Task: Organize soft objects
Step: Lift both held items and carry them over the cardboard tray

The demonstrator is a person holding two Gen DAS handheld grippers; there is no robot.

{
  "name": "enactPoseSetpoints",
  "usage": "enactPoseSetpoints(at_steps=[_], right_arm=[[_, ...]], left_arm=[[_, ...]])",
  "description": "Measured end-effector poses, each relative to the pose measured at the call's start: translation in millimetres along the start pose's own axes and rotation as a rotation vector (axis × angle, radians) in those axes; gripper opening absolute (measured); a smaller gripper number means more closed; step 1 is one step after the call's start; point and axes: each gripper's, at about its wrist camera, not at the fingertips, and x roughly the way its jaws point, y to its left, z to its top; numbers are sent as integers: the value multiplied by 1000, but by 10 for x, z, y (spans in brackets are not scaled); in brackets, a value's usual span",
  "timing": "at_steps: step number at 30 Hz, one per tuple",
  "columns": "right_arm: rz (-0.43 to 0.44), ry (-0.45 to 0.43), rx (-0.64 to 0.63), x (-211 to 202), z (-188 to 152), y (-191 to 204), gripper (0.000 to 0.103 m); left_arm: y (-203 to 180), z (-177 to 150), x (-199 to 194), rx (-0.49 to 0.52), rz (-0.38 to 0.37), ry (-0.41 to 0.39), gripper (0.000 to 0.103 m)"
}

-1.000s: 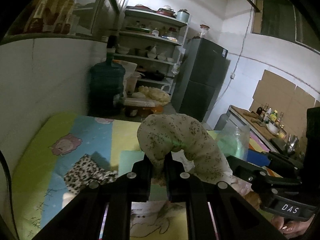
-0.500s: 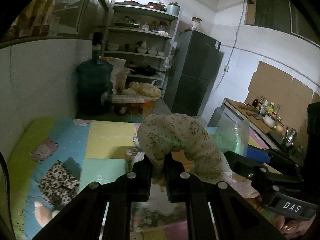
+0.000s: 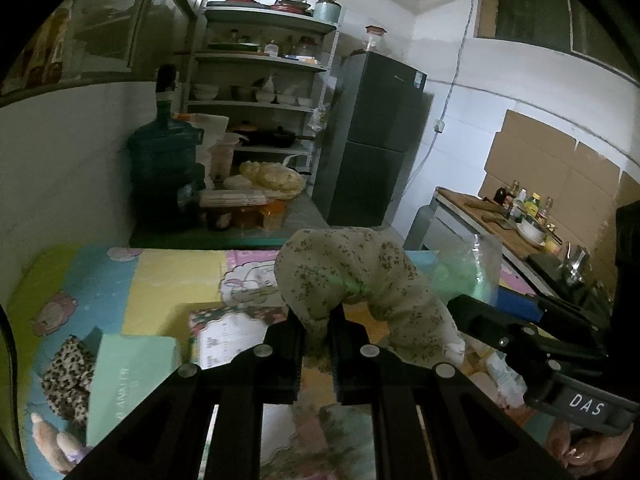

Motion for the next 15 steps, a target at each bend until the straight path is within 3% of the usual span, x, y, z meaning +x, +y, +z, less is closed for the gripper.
enactPoseSetpoints(at_steps=[15], right_arm=[[-52, 3, 58, -118, -67, -527, 52]], left_arm=[[-354, 23, 336, 17, -23, 45, 12]])
